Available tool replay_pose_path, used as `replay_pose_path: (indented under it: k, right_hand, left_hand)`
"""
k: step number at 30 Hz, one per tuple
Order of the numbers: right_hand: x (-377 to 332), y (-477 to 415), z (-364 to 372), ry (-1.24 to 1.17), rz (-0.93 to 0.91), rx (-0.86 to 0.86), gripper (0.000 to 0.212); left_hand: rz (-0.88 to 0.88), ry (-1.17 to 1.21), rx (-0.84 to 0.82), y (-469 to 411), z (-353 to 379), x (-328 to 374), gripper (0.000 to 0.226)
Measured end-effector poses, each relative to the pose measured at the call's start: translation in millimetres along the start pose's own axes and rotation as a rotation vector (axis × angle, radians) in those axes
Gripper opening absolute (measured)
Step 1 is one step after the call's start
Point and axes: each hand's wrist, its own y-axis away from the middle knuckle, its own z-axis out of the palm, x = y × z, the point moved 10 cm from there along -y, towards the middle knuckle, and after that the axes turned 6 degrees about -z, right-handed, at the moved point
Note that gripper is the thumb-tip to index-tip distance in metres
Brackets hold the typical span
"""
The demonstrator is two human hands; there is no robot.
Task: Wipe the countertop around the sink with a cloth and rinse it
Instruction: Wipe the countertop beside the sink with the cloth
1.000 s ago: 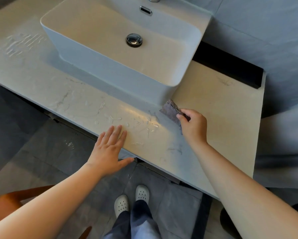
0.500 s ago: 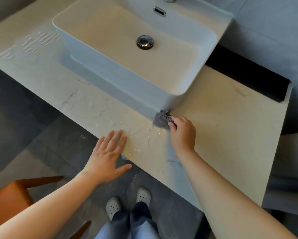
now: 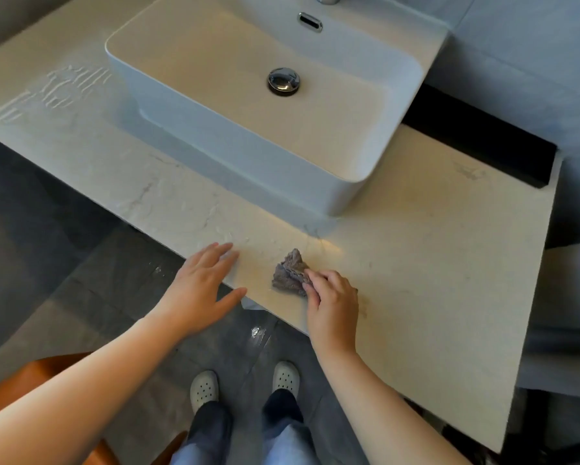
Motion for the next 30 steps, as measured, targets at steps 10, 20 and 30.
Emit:
replay_pose_path:
  k: [10, 20, 30]
  right_hand:
    - [-34.9, 53.0, 6.2, -0.054, 0.094, -0.031, 0.022]
    - [-39.0, -10.1, -36.4, -0.182, 0.102, 0.085, 0.019]
    - [-7.7, -111.1, 5.9, 0.012, 0.046, 0.011, 0.024]
  left_hand:
    - [-0.082, -0.232, -0.044, -15.2, -6.8, -61.9, 0.086]
    - [-0.019, -0.242, -0.101, -20.2, -0.7, -76.4, 0.093]
    - [-0.018, -0.273, -0.117, -21.7, 1.8, -77.2, 0.097]
